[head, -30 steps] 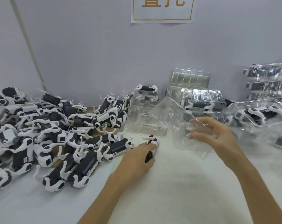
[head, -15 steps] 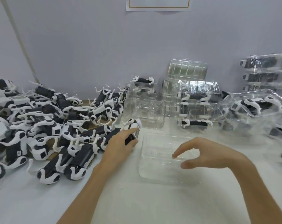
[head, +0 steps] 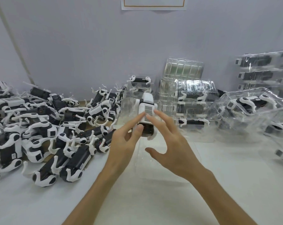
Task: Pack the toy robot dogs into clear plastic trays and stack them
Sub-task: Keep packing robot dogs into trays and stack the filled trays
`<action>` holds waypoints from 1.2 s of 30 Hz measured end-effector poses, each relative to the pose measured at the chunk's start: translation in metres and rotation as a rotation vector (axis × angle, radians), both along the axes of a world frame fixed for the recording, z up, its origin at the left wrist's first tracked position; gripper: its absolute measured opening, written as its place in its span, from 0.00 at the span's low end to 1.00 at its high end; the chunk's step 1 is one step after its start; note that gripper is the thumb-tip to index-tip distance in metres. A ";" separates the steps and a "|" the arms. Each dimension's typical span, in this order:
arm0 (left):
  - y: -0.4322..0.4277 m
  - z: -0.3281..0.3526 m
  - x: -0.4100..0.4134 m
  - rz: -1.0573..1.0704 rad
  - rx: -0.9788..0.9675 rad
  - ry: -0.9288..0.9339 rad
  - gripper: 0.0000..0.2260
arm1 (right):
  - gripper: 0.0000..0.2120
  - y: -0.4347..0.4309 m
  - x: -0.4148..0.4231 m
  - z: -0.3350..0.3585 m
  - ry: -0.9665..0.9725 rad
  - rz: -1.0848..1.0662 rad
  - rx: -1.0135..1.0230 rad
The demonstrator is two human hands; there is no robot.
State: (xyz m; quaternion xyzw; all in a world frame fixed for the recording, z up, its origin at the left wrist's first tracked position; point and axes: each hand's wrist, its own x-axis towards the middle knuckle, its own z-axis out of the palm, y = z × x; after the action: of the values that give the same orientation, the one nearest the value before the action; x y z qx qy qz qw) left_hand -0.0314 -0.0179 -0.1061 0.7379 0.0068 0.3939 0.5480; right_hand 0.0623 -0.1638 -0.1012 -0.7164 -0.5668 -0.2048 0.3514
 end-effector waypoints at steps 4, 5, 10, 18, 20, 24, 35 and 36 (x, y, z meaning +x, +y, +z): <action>-0.008 -0.004 0.001 -0.206 -0.033 0.066 0.19 | 0.30 0.001 0.006 0.001 0.015 -0.117 0.226; -0.009 -0.005 0.001 -0.190 0.030 0.094 0.20 | 0.26 0.000 0.009 0.003 0.045 -0.154 0.305; -0.003 -0.022 0.006 0.115 0.458 0.168 0.18 | 0.11 -0.021 0.030 0.015 0.518 -0.224 0.521; 0.012 -0.039 0.012 0.021 0.498 0.564 0.27 | 0.04 -0.036 0.054 0.018 1.056 -0.109 0.722; 0.011 -0.039 0.011 0.045 0.484 0.560 0.32 | 0.08 -0.034 0.056 0.016 1.087 -0.135 0.742; 0.012 -0.035 0.011 0.128 0.558 0.554 0.36 | 0.14 -0.033 0.057 0.015 0.997 -0.245 0.661; 0.016 -0.036 0.011 0.049 0.257 0.511 0.23 | 0.06 -0.034 0.048 0.018 0.966 -0.126 0.733; 0.015 -0.036 0.012 0.084 0.291 0.499 0.27 | 0.05 -0.034 0.048 0.018 0.949 -0.124 0.749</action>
State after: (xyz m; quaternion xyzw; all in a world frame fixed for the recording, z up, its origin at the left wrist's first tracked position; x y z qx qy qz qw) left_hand -0.0194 -0.0027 -0.1419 0.8818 0.1152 0.2194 0.4012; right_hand 0.1103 -0.1976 -0.0833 -0.5888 -0.1948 -0.0685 0.7814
